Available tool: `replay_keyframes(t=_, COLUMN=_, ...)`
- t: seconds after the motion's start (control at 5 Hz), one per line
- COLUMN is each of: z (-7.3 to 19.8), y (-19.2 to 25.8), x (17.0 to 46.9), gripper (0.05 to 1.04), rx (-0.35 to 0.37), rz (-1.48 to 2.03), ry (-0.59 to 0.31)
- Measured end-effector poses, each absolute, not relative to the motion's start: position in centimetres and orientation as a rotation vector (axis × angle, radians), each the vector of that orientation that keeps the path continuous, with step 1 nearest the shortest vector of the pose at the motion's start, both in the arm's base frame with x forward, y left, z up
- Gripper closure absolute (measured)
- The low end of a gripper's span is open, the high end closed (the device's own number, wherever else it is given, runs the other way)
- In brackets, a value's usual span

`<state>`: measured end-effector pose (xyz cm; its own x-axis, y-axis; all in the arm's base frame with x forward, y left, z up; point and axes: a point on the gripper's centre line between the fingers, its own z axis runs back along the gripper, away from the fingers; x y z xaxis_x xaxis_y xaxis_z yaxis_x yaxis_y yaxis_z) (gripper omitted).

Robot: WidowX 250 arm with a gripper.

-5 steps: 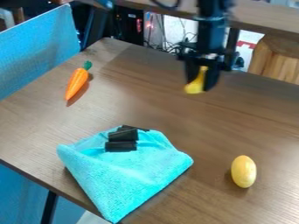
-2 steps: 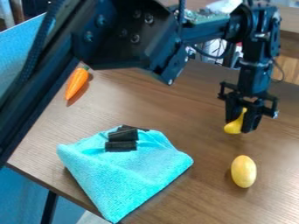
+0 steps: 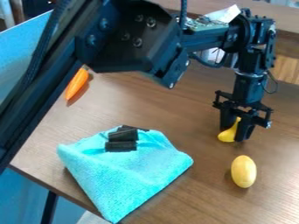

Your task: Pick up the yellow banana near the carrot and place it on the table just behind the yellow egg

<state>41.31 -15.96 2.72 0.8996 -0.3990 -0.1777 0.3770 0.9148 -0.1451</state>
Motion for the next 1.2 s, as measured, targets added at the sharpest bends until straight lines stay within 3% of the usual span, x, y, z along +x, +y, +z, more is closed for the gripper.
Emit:
replay_keyframes(t=0.2, z=3.0, y=-16.1, x=40.5, gripper=0.304, rx=-0.144, rz=-0.384, ry=0.165)
replay_keyframes(t=0.4, z=4.2, y=-16.5, x=39.9, gripper=0.088, rx=-0.194, rz=-0.373, ry=0.106)
replay_keyframes(t=0.6, z=7.6, y=-15.9, x=40.0, gripper=0.077, rx=-0.224, rz=-0.333, ry=-0.013)
replay_keyframes(t=0.8, z=9.9, y=-12.3, x=39.8, gripper=0.079, rx=-0.029, rz=-0.196, ry=-0.106)
replay_keyframes(t=1.0, z=12.2, y=-8.5, x=38.8, gripper=0.079, rx=0.176, rz=-0.123, ry=-0.114)
replay_keyframes(t=1.2, z=13.8, y=-4.1, x=37.5, gripper=0.081, rx=0.104, rz=-0.061, ry=-0.095)
